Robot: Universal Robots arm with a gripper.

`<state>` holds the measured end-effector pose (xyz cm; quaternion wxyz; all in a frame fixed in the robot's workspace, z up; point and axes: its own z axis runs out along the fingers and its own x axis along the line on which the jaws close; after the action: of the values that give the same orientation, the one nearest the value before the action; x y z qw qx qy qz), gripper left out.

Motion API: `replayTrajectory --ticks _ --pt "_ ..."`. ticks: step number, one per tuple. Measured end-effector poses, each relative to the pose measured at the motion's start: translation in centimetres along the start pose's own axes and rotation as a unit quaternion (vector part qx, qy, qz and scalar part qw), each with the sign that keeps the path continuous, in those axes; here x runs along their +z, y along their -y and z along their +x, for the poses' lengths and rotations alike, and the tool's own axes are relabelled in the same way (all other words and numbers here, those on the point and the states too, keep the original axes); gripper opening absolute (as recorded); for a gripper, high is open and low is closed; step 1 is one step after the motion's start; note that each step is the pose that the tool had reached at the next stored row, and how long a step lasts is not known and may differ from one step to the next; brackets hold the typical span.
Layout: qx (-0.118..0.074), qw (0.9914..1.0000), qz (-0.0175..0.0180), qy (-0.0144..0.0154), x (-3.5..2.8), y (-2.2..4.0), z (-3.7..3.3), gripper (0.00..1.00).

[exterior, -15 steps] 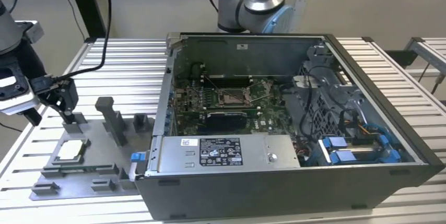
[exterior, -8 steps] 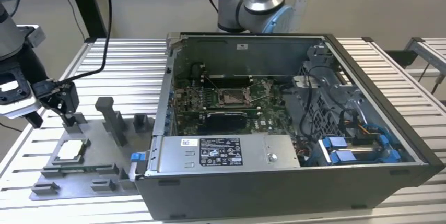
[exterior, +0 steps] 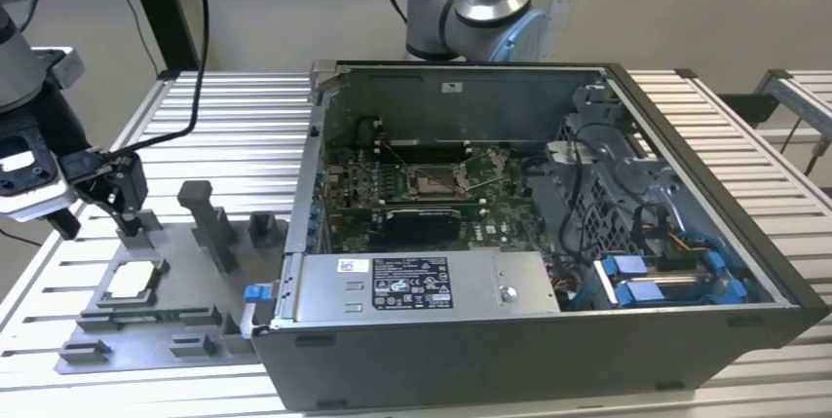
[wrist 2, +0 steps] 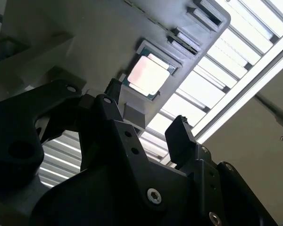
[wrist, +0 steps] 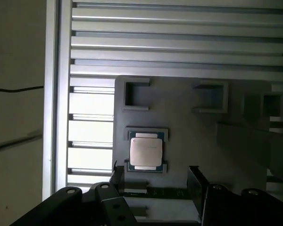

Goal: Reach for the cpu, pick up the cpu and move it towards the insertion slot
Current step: 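Pick up the cpu and move it towards the insertion slot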

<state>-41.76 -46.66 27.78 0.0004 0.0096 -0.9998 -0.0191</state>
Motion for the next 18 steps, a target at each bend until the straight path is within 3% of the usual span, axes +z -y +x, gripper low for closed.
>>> replayTrajectory --ticks 18 --pt "0.000 1.00000 0.0000 0.0000 0.94 0.04 0.02 1.00"
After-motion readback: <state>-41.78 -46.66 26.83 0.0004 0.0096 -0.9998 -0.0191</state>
